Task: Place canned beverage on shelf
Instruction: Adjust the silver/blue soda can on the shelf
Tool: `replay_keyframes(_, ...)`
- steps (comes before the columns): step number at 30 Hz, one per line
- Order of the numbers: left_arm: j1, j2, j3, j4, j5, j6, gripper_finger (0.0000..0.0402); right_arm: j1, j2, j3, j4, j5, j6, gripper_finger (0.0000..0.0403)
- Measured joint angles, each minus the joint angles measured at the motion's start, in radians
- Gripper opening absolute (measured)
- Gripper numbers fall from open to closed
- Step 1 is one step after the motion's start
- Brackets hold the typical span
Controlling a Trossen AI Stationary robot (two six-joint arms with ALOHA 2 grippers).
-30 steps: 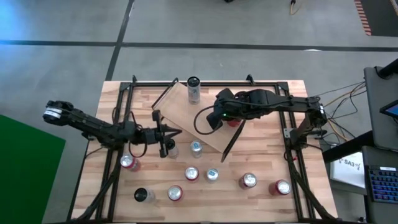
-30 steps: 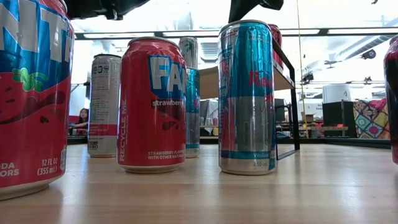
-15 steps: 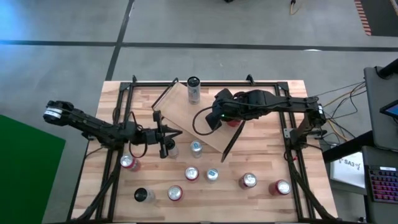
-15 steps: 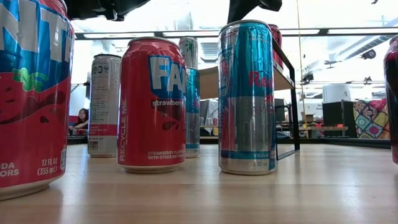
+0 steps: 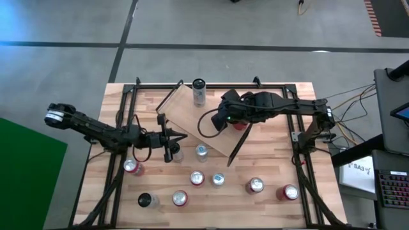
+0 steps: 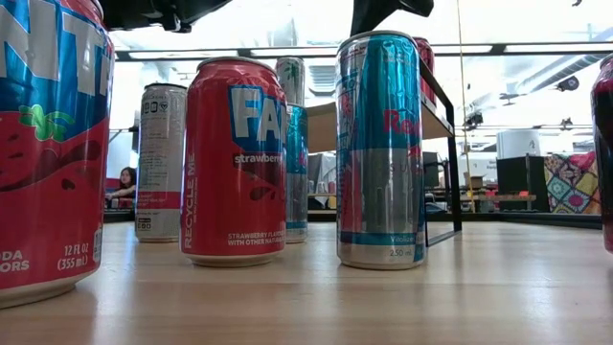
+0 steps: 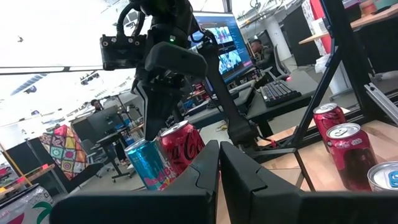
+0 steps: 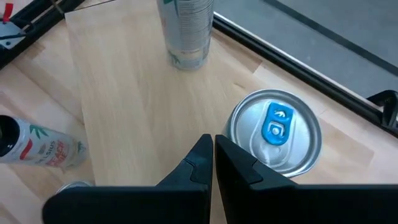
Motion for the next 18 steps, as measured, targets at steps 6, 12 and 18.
replay_keyframes(6, 0.0, 0.0, 0.0, -0.002, -0.001, 0.0, 0.0, 0.0, 0.0, -0.002, 0.003, 0.017, -0.002, 0.0009)
replay_keyframes(12, 0.0, 0.0, 0.0, -0.007, -0.001, 0.0, 0.0, 0.0, 0.0, -0.008, 0.005, 0.034, -0.002, 0.0009)
replay_keyframes(18, 0.0, 0.0, 0.0, -0.01, -0.001, 0.0, 0.0, 0.015, 0.0, -0.006, 0.046, 0.043, -0.022, 0.0009)
